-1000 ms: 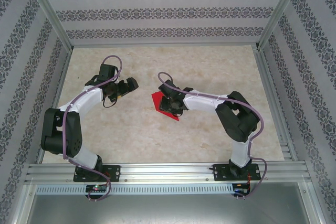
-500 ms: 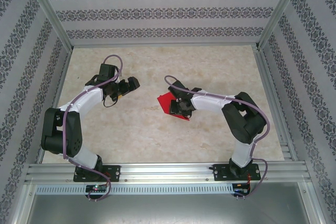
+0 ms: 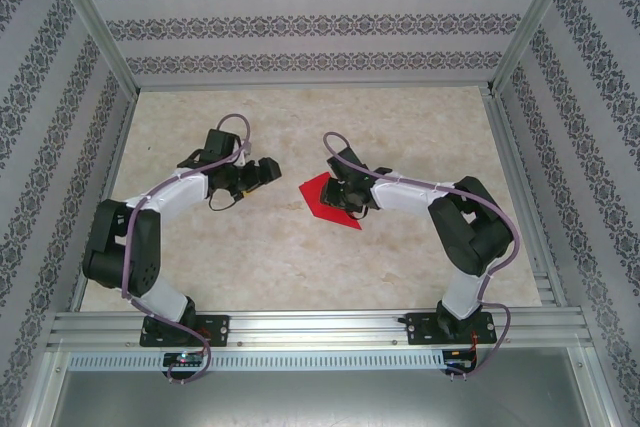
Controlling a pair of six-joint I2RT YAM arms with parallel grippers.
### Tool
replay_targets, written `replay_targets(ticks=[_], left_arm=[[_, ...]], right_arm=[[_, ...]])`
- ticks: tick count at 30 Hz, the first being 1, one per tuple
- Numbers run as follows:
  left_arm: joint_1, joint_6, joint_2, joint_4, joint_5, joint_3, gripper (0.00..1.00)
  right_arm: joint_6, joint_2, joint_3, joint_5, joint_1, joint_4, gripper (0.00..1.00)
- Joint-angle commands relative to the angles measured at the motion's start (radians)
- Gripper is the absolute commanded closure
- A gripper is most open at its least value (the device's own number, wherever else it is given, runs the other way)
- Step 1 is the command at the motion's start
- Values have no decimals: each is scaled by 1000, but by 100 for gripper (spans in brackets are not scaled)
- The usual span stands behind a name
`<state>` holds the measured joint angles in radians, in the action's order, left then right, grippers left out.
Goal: Fold a paper plane with a square sheet of paper (pick it up from the middle)
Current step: Fold the wing for the fifth time at the center of the table.
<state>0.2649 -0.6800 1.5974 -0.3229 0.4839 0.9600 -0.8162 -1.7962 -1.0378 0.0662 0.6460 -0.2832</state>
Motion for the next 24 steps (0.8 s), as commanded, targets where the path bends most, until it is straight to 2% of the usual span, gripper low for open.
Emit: replay_targets(ticks=[1, 8, 17, 24], left_arm=[[46, -49, 23, 69, 57, -12, 16], [135, -129, 81, 118, 94, -14, 19], [205, -210, 156, 158, 109, -3, 30], [237, -255, 212, 157, 94, 36, 38]], right_arm=[[-36, -10, 37, 20, -18, 82, 65], [-105, -31, 139, 120, -66, 229, 64], [-212, -41, 271, 298, -144, 471, 64], [-228, -52, 306, 337, -183, 495, 64]])
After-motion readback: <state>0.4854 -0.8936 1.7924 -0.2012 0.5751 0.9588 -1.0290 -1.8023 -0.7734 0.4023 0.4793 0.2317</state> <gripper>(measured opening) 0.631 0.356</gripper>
